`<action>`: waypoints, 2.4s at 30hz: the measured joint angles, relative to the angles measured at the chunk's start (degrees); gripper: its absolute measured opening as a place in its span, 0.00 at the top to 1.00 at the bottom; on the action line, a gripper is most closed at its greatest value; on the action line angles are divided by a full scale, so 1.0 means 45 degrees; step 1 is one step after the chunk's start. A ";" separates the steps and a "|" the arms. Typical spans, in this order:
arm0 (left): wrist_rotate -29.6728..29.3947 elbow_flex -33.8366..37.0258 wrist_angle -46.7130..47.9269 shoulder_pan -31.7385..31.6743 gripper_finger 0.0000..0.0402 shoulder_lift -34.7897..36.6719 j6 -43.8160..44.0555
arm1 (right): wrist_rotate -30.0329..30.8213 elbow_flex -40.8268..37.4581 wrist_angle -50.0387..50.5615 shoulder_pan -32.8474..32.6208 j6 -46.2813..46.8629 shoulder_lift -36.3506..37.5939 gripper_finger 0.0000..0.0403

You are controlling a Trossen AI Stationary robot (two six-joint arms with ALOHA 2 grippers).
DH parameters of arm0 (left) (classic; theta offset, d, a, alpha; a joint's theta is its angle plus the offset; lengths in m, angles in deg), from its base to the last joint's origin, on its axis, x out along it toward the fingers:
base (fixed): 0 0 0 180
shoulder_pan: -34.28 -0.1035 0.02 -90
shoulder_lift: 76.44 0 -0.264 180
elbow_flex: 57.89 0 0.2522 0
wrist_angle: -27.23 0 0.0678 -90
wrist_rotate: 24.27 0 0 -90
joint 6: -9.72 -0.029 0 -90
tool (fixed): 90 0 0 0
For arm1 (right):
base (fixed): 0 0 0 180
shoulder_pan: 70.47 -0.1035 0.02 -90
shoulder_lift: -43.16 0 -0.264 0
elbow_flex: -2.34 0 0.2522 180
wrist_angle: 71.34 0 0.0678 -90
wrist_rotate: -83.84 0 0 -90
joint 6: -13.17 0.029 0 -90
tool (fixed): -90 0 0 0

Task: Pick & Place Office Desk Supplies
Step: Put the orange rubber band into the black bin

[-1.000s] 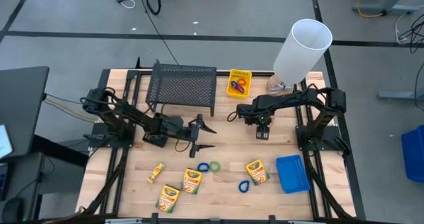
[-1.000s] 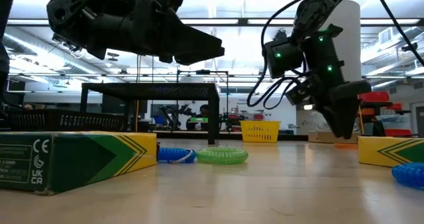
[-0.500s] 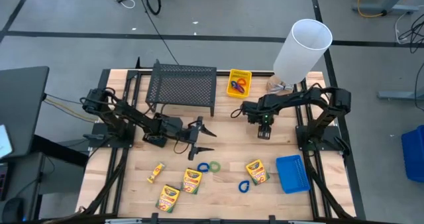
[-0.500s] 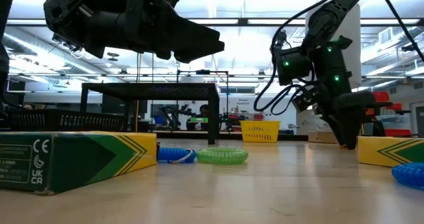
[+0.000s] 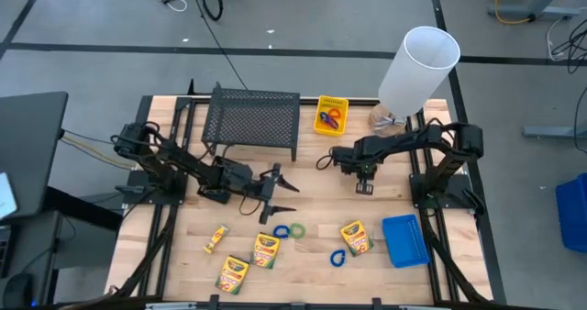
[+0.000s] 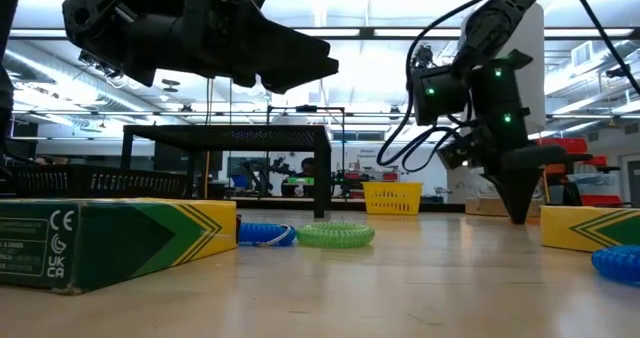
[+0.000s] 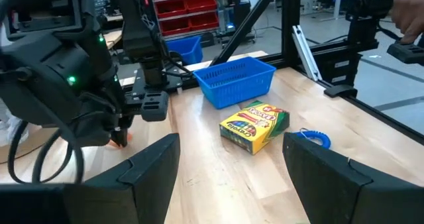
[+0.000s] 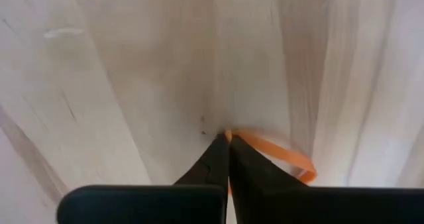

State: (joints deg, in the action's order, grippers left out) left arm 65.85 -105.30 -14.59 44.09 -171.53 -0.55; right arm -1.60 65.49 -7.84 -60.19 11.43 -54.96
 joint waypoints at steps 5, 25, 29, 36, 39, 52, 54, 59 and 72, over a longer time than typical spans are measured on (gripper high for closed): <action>-0.0014 0.0000 -0.0050 0.0160 0.31 0.0000 -0.0009 | 0.0790 0.0188 0.0049 -0.1059 0.0586 -0.0045 0.99; -0.0325 -0.0005 0.0715 0.0510 0.31 0.0010 0.0503 | -0.0710 0.3215 -0.6298 -0.5529 -0.0176 0.0067 1.00; -0.0351 -0.0010 0.1248 0.0713 0.31 0.0015 0.0791 | -0.0699 0.3211 -0.7406 -0.6154 -0.0691 0.0130 1.00; -0.0248 -0.0010 0.1374 0.1215 0.31 0.0015 0.1254 | 0.0236 0.3201 -0.8500 -0.6867 -0.1204 0.0300 1.00; -0.0215 -0.0010 0.1378 0.1313 0.31 0.0015 0.1580 | 0.0759 0.3201 -0.9216 -0.6949 -0.1442 0.0330 1.00; 0.0235 -0.0010 0.1141 0.1505 0.33 0.0015 0.1958 | 0.2284 0.3201 -1.1522 -0.6931 -0.2826 0.0335 1.00; 0.0080 -0.0010 0.1138 0.1520 0.35 0.0015 0.1958 | 0.2289 0.3201 -1.1526 -0.6927 -0.2823 0.0335 1.00; -0.0406 -0.0010 0.1160 0.1510 0.50 0.0015 0.1992 | 0.2292 0.3201 -1.1617 -0.6970 -0.2821 0.0335 1.00; -0.1726 -0.0010 0.1223 0.1843 0.99 0.0015 0.1298 | 0.2266 0.3201 -1.1737 -0.6970 -0.2685 0.0345 0.93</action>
State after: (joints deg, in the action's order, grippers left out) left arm 58.08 -105.35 -9.09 52.38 -171.46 5.30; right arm 8.60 79.89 -60.66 -91.55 -0.65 -53.41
